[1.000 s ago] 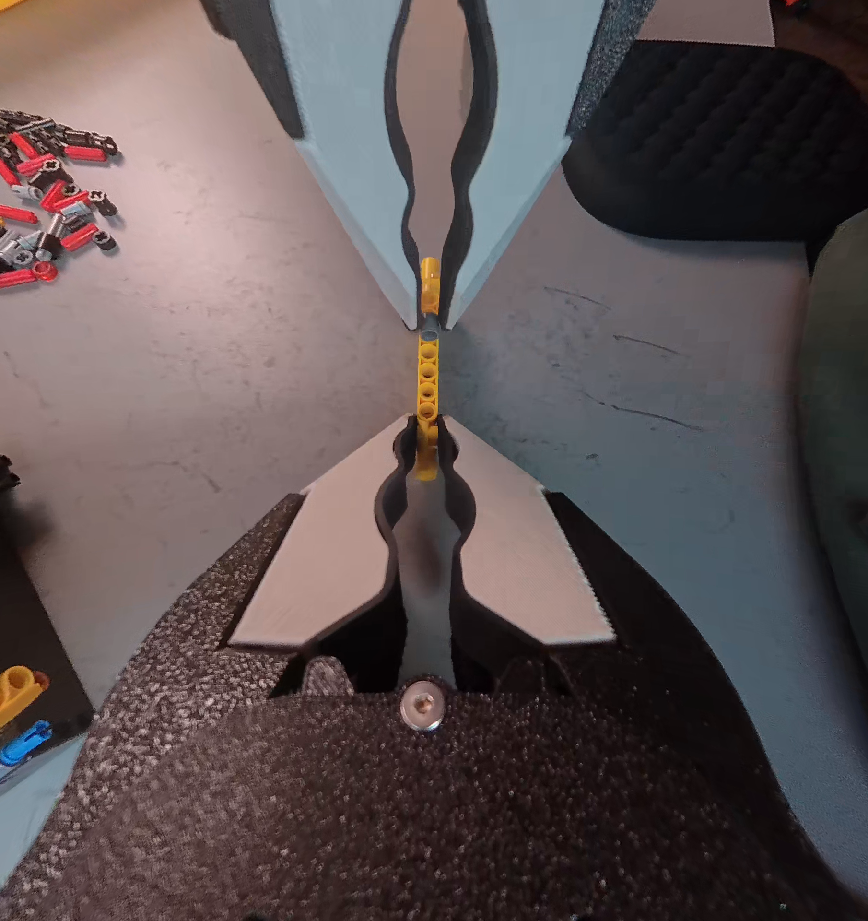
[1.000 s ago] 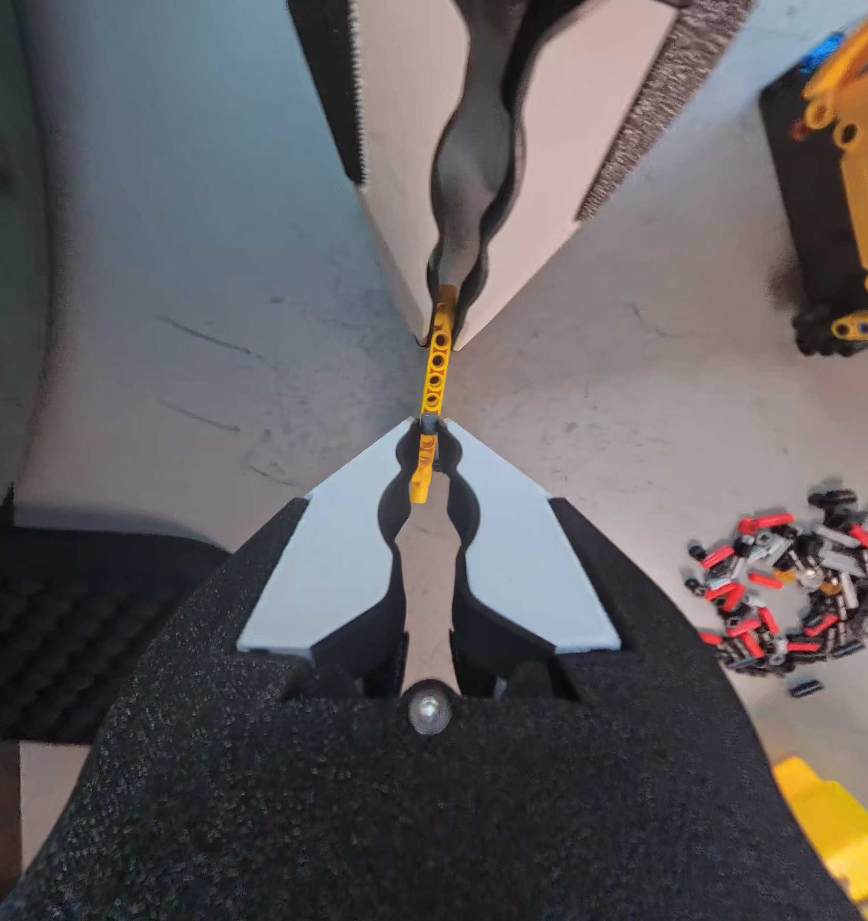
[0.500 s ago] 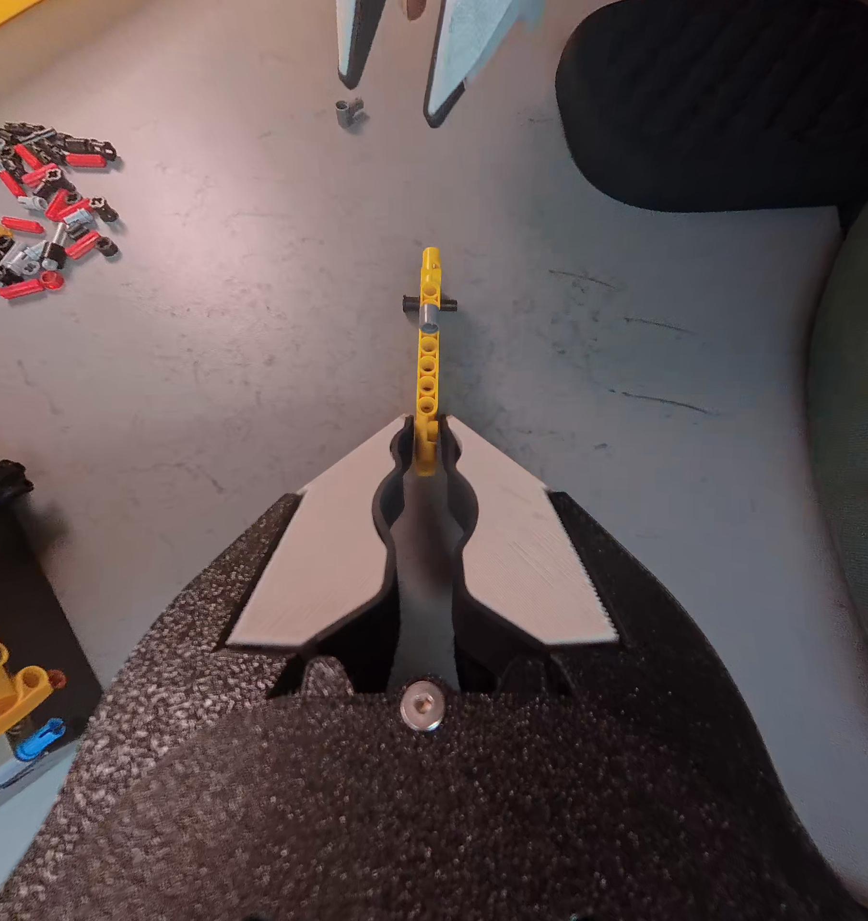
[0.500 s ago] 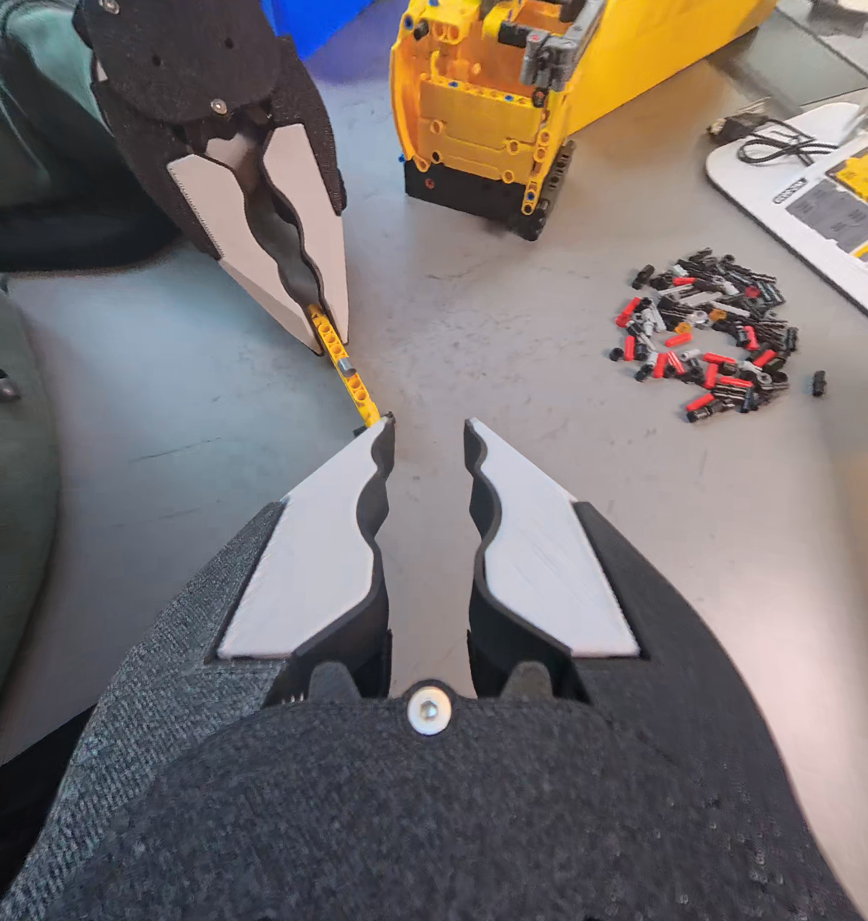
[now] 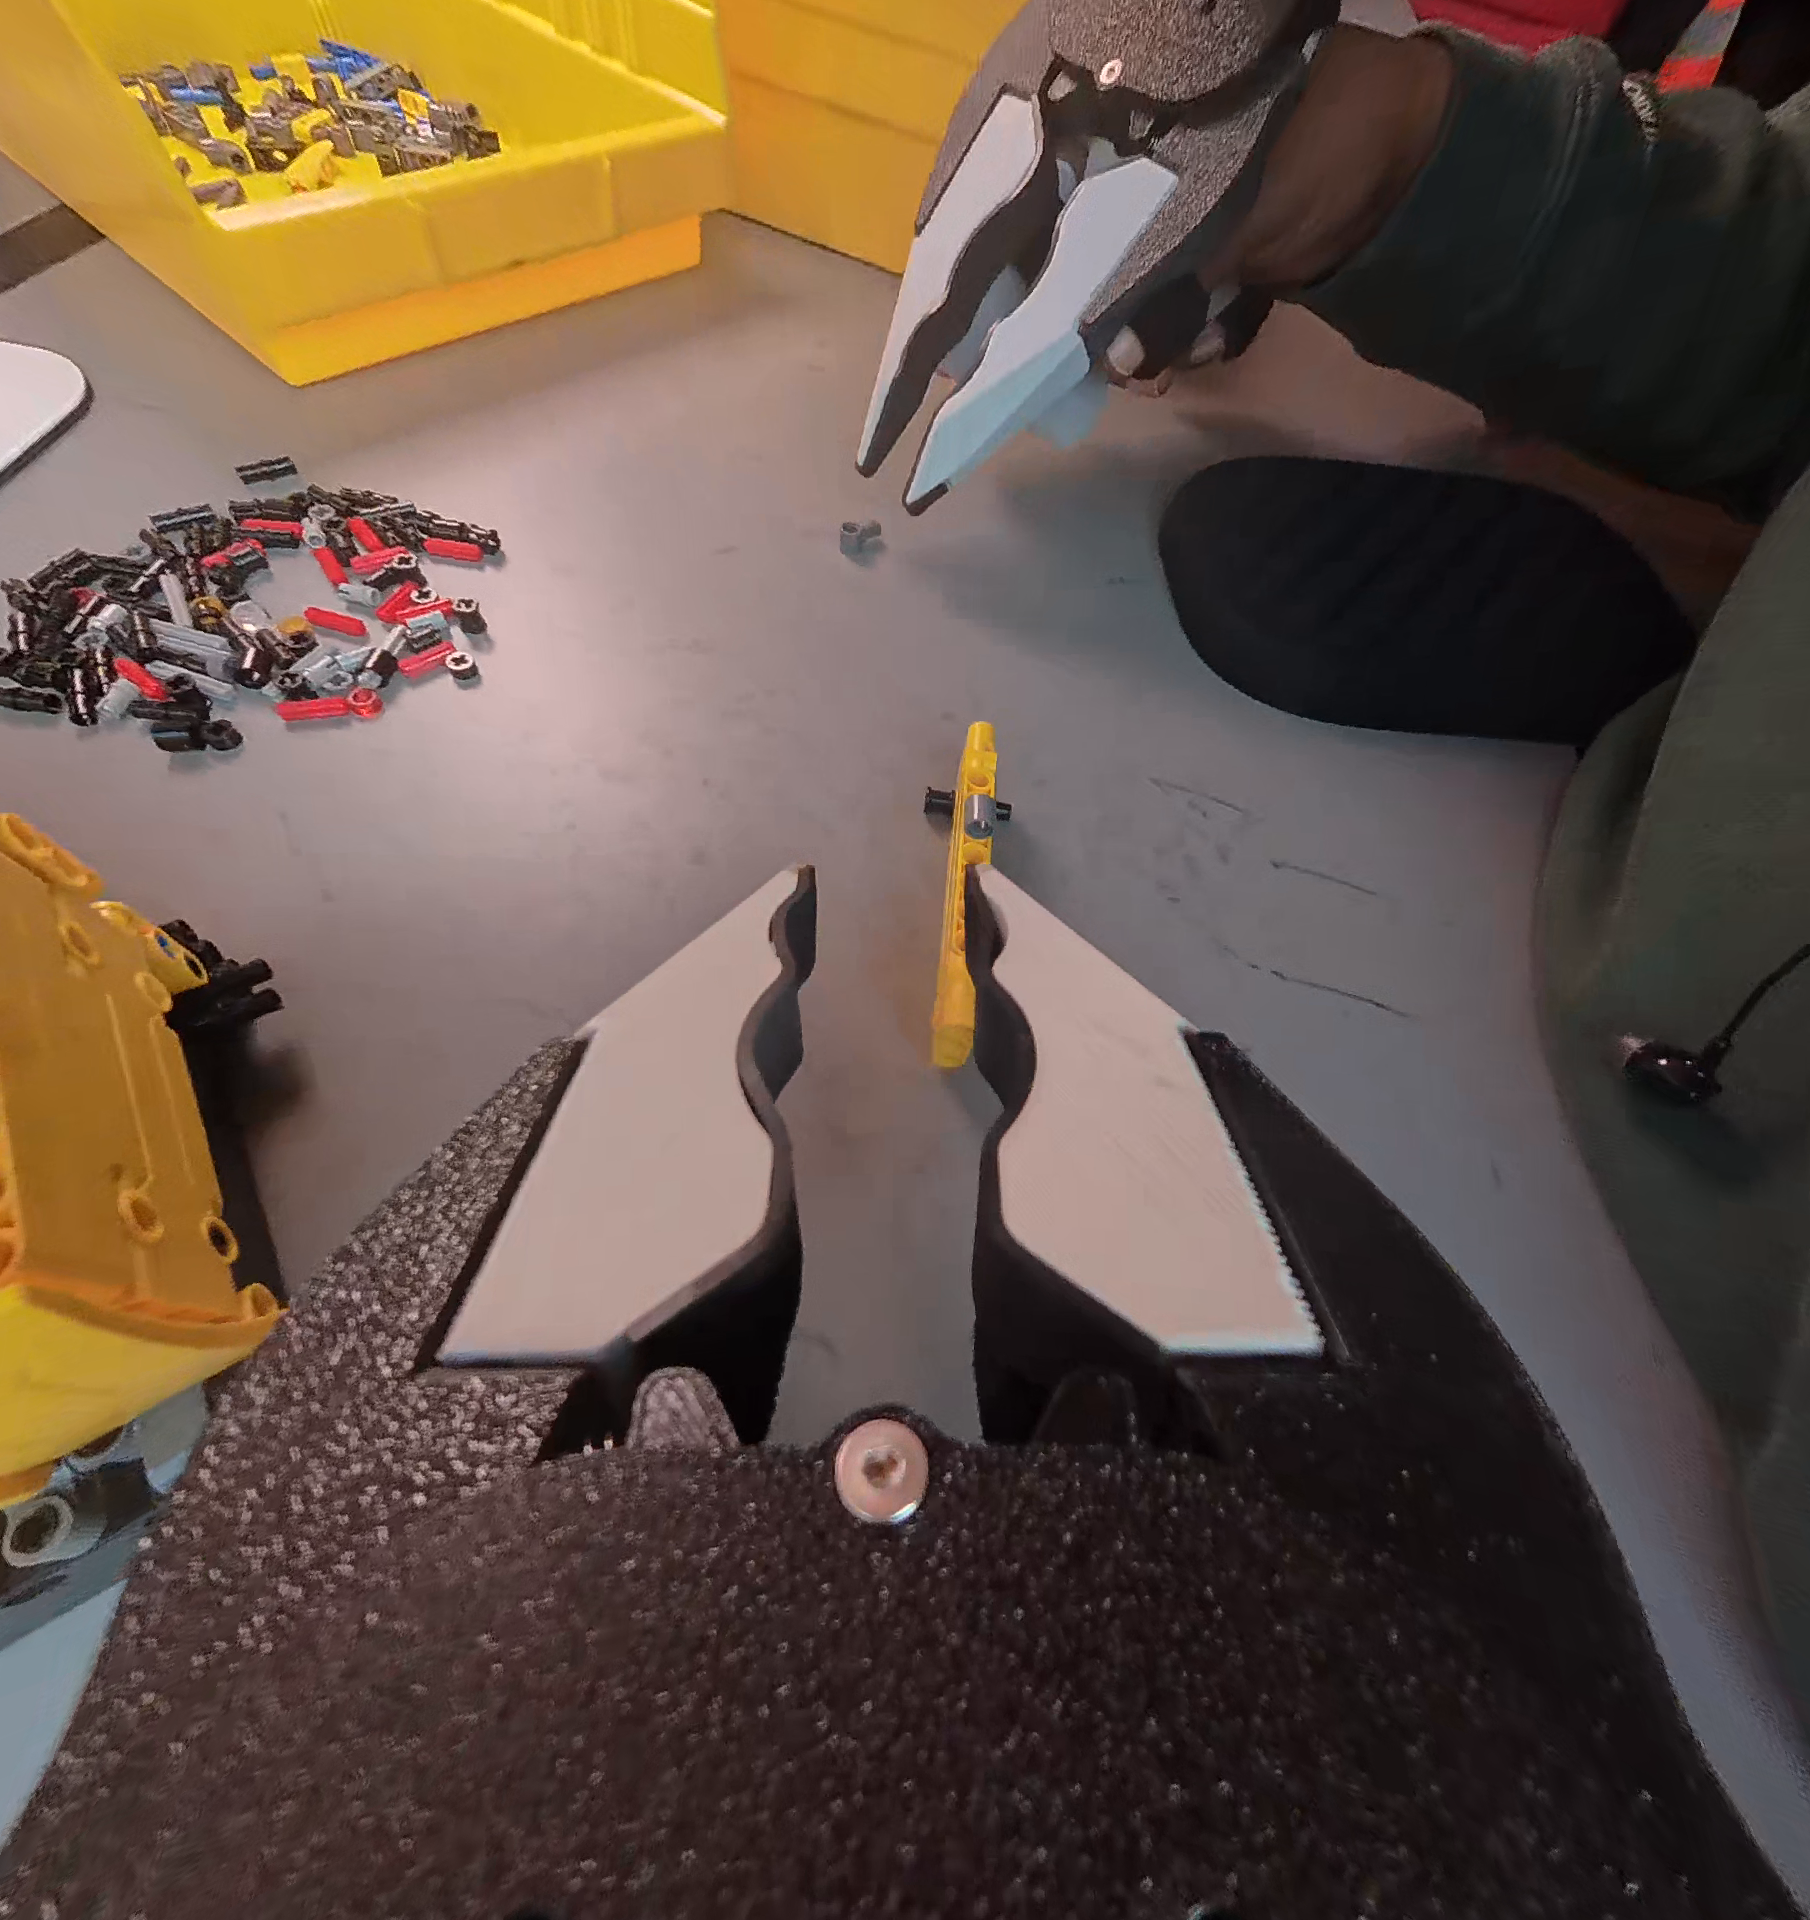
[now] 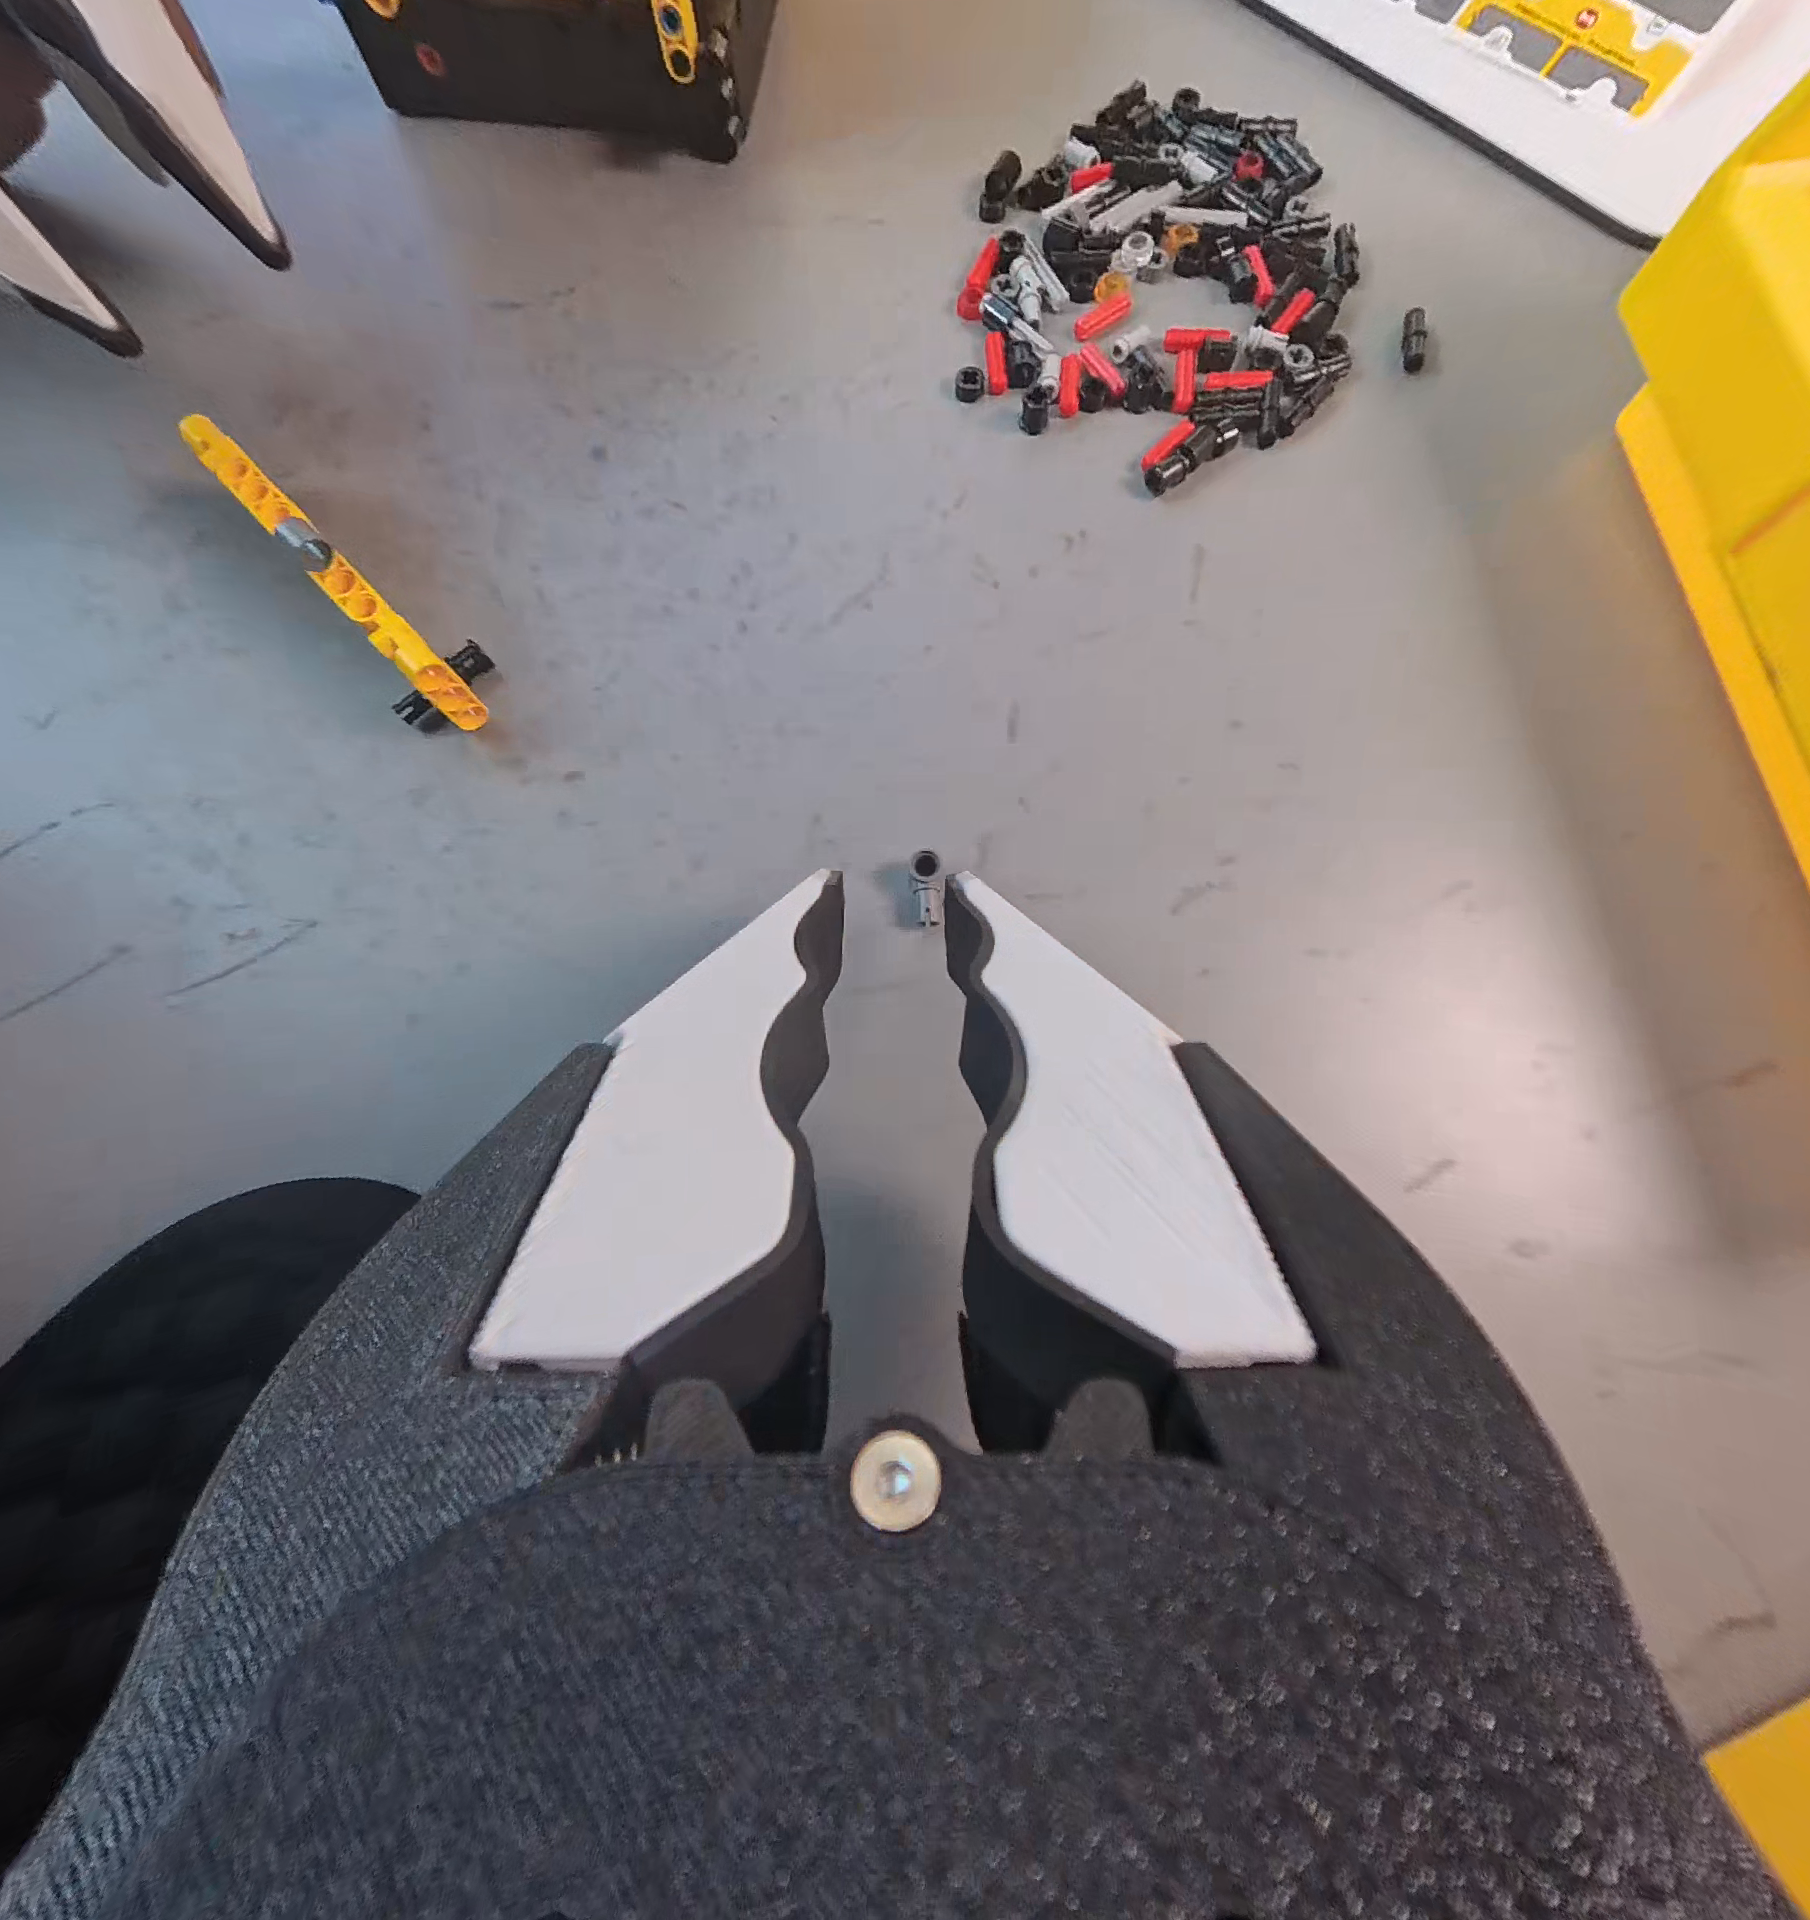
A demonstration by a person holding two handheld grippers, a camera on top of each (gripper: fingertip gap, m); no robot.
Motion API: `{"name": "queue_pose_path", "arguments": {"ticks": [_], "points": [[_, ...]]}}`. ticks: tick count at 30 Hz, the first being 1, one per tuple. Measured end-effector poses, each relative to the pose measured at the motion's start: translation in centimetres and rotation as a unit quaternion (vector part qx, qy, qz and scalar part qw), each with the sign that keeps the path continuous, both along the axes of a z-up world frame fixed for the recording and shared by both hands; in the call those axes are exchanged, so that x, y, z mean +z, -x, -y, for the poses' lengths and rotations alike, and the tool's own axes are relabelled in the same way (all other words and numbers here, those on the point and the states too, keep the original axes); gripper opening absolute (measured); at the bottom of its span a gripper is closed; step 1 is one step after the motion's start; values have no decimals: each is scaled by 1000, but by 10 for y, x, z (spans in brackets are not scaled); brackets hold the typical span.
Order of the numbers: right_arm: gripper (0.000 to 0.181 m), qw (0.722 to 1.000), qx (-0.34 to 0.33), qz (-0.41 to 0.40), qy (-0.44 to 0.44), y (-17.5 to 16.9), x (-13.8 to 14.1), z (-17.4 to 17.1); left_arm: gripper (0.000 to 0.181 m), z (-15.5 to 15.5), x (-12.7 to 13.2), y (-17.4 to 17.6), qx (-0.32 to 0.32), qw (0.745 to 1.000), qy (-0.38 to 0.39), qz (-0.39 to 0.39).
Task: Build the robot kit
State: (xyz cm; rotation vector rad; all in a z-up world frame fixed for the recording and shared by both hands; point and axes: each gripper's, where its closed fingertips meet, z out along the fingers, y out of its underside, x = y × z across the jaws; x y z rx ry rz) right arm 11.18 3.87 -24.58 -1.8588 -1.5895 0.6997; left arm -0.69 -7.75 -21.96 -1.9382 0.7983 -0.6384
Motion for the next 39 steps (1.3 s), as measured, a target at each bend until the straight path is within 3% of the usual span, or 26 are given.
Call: {"name": "queue_pose_path", "arguments": {"ticks": [4, 7, 11, 15, 21, 34, 39], "points": [[18, 999, 5, 42, 16, 3, -18, -5, 24, -3, 7, 1, 12, 1000, -5, 24], [5, 999, 17, 27, 16, 9, -16, -7, 22, -7, 10, 2, 24, 999, -6, 39], [5, 987, 114, -106, 26, 44, 29, 28, 22, -12, 22, -2, 31, 997, -18, 71], [5, 960, 218, -177, 8, 80, 62, 72, 21, -12, 32, -13, 14, 996, -32, 87], [5, 926, 338, -166, -11, 100, 56, 119, 11, 5, 33, -26, -37, 996, -59, 56], [5, 921, 348, -175, 15, 98, 50, 128, 6, 12, 26, -31, -55, 996, -58, 27], [5, 915, 349, -200, 18, 97, 57, 129, 6, 12, 33, -32, -59, 995, -57, 56]]}}
